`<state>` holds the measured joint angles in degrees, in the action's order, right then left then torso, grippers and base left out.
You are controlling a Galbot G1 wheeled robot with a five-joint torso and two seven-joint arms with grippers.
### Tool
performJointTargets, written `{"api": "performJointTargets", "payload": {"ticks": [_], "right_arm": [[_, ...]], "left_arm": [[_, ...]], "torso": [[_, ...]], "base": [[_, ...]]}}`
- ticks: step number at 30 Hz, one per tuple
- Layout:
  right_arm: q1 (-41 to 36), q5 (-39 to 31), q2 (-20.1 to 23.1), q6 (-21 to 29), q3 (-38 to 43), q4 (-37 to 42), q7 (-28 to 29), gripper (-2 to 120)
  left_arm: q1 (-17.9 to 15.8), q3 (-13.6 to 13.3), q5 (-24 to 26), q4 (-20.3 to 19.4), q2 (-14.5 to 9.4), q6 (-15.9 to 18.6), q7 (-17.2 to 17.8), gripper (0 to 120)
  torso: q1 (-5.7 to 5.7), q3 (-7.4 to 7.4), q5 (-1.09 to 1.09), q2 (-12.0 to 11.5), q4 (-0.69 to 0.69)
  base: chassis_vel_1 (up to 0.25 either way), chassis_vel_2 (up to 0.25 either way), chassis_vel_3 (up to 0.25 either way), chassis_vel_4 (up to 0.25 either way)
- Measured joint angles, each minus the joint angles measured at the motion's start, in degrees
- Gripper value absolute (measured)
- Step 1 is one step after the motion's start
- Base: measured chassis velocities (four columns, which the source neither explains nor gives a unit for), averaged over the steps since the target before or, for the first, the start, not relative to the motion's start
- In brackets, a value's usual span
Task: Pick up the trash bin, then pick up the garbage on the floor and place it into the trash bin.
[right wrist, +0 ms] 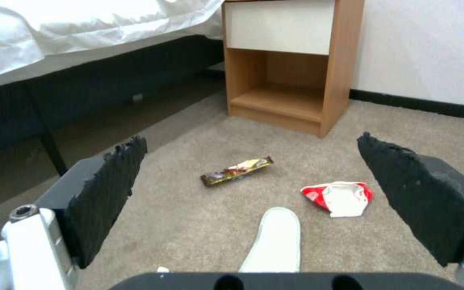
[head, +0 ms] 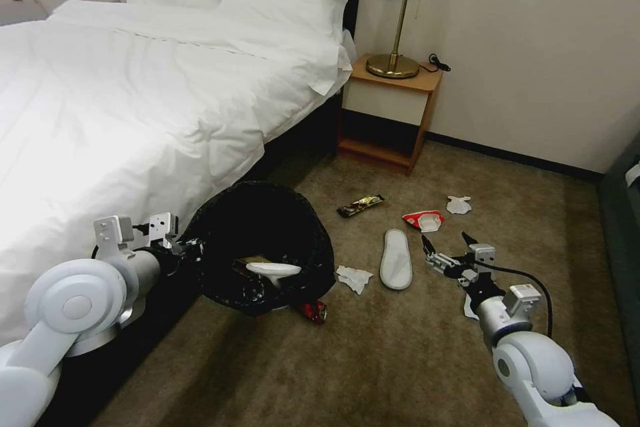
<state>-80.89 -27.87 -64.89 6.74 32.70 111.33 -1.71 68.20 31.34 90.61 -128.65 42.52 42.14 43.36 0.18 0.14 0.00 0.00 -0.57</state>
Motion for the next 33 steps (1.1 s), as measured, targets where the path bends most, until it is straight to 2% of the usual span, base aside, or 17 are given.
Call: {"api": "performJointTargets", "payload": {"ticks": [22, 33], "right_arm": [[-0.75, -0.25, 0.21, 1.17, -0.15, 0.05, -1.29, 100], [-0.31, -0.45, 1.67, 1.71, -1.03, -0.9, -2.89, 100]], "left_arm": [[-0.15, -0.13, 0.01, -0.02, 0.32, -0.01, -0.27, 0], [-0.55, -0.27, 0.06, 0.45, 0.36, -0.01, -0.42, 0]], "torso": [[0.01, 0.01, 0.01, 0.0, 0.0], [0.01, 0.01, 0.01, 0.0, 0.0]], "base": [[-0.051, 0.05, 0.055, -0.053], [-0.038, 0.054, 0.045, -0.042]]}}
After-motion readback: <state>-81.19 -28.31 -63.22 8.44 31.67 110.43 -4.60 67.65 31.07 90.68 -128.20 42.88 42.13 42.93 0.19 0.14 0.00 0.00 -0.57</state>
